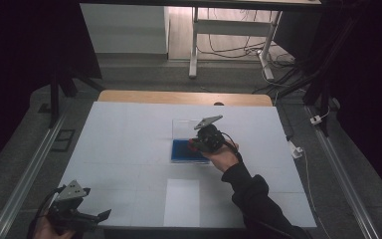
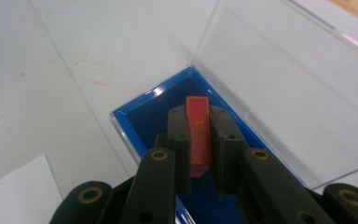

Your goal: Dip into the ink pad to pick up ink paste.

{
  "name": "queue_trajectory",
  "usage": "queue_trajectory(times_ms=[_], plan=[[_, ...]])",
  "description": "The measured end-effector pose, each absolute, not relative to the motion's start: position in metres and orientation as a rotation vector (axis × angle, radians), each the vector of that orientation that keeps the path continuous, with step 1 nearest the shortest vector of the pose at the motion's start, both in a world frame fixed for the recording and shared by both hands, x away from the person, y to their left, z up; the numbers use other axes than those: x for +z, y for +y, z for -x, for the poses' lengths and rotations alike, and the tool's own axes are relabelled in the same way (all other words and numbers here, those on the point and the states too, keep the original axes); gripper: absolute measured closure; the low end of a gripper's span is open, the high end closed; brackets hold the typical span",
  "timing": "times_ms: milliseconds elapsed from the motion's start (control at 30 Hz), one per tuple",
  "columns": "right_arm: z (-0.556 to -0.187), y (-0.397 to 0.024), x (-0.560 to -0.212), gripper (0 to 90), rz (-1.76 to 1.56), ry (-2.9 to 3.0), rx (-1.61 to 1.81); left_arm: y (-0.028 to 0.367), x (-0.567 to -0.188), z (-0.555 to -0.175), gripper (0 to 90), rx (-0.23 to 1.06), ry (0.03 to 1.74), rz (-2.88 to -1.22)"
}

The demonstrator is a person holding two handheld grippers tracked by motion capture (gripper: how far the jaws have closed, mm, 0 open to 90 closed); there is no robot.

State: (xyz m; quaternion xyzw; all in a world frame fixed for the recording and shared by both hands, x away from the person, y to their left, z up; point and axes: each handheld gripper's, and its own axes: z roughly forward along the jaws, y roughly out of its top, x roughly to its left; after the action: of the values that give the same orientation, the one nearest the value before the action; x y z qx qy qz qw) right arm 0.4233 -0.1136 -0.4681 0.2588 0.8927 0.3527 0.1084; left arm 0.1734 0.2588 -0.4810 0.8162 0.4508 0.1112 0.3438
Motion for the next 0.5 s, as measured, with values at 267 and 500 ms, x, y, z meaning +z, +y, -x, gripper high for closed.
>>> queue_trajectory(times_ms=[267,500], plan=[[-0.426,-0.114,-0.472,80.3,-0.785,2.612,1.022,0.259,-0.481,-0.173,0.4,0.289,1.169,-2.123],[-0.431,-0.116,-0.484,80.3,-0.808,2.608,1.006,0.259,-0.481,-0.173,0.4,0.289,1.165,-2.122]])
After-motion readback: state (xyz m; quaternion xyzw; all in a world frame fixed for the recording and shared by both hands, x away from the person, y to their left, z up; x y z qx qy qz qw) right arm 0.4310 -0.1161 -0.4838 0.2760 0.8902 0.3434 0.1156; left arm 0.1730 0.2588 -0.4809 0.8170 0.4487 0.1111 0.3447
